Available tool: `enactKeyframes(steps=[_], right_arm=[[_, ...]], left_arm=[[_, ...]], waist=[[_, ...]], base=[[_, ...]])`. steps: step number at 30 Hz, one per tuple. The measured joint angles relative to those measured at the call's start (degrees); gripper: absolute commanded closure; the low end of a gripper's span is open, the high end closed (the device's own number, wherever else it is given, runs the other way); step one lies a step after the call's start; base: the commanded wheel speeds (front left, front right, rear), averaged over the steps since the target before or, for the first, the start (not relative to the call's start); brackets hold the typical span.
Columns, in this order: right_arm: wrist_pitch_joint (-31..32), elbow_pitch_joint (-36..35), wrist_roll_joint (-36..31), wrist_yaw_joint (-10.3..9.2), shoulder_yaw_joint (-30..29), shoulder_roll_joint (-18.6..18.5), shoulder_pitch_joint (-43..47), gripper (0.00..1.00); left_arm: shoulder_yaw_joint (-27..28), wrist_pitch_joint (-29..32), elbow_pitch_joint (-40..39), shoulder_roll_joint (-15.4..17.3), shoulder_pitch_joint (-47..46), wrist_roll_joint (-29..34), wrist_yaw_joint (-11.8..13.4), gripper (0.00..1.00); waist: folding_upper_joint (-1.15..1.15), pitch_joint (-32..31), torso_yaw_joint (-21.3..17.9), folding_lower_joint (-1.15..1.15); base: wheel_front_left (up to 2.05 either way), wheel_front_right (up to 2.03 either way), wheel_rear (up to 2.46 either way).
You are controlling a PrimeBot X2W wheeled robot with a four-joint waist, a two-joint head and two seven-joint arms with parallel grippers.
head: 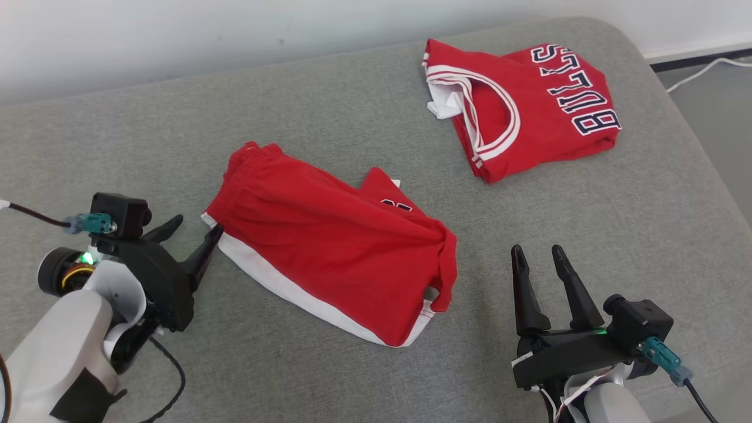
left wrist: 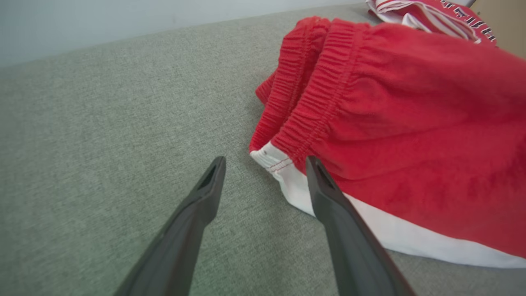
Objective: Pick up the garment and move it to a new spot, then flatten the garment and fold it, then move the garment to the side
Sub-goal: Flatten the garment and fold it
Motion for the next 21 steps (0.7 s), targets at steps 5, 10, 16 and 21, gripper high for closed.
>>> enactKeyframes(steps=[5,10,16,21], right_arm=[[-0.01,-0.01,0.48,0.00,0.37,0.01,-0.03,0.00],[-0.01,-0.01,0.64,0.00,0.43,0.00,-0.11,0.00],[-0.02,0.01,0.88,0.00,0.62,0.01,-0.12,0.00],[-0.02,0.07,0.88,0.00,0.43,0.01,-0.09,0.00]], left_arm=[[-2.10,0.19,3.19,0.09,-1.34,0.24,-0.56,0.00],[-4.69,-1.07,5.71,0.33,-3.21,2.35,-1.01,0.00],[-7.60,-2.24,8.08,0.57,-4.80,3.07,-1.31,0.16],[-9.93,-2.59,8.87,0.45,-5.75,2.10,-1.38,1.00]], waist=[[0.00,0.51,-1.27,0.00],[0.00,0.80,-2.22,0.00],[0.00,0.92,-2.62,0.00],[0.00,0.86,-2.28,-0.01]], base=[[0.00,0.00,0.00],[0.00,0.00,0.00],[0.00,0.00,0.00],[0.00,0.00,0.00]])
